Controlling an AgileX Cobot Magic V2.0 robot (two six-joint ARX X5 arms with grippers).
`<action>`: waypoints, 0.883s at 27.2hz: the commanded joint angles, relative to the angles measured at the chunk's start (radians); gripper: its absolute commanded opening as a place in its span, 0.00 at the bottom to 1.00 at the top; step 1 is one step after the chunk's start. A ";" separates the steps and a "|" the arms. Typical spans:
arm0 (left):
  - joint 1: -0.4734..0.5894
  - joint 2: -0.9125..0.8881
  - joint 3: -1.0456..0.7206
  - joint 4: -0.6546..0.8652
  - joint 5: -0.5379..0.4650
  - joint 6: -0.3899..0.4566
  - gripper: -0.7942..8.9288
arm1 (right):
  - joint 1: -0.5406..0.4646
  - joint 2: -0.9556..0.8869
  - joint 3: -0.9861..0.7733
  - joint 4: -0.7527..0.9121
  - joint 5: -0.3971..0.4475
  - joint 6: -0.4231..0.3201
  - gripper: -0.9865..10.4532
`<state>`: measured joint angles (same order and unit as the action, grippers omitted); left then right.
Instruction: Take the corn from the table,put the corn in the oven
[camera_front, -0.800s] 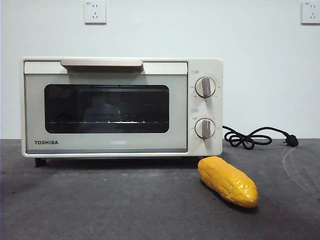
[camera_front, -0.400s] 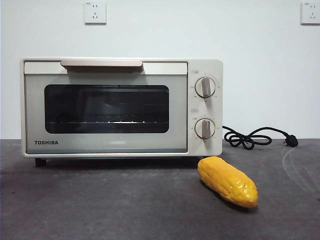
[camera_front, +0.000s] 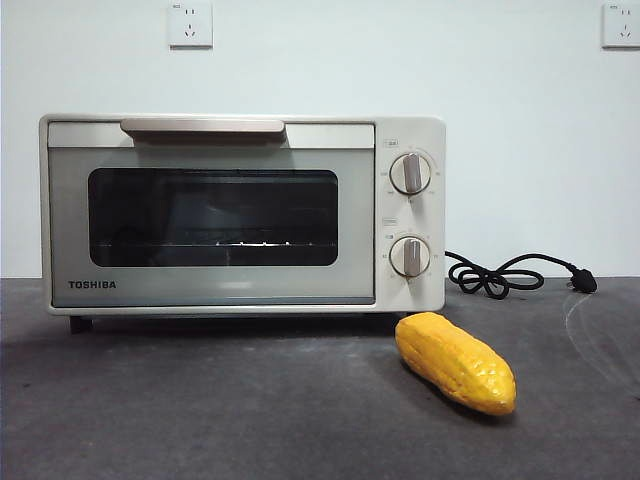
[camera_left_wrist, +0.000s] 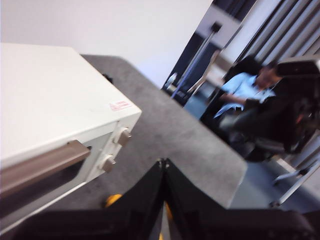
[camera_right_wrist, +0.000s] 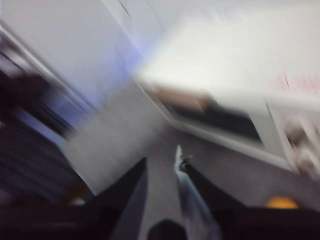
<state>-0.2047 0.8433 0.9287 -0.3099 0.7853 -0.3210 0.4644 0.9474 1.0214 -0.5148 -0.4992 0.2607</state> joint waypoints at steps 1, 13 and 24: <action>-0.040 0.033 0.088 -0.104 -0.083 0.146 0.08 | 0.105 0.084 0.004 -0.074 0.153 -0.113 0.20; -0.124 0.068 0.234 -0.309 -0.289 0.248 0.08 | 0.263 0.385 0.005 -0.213 0.445 -0.114 0.38; -0.124 0.071 0.234 -0.333 -0.290 0.248 0.08 | 0.262 0.566 0.005 -0.173 0.481 -0.115 0.53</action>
<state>-0.3260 0.9142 1.1599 -0.6430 0.4961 -0.0864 0.7258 1.5047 1.0229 -0.6949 -0.0223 0.1558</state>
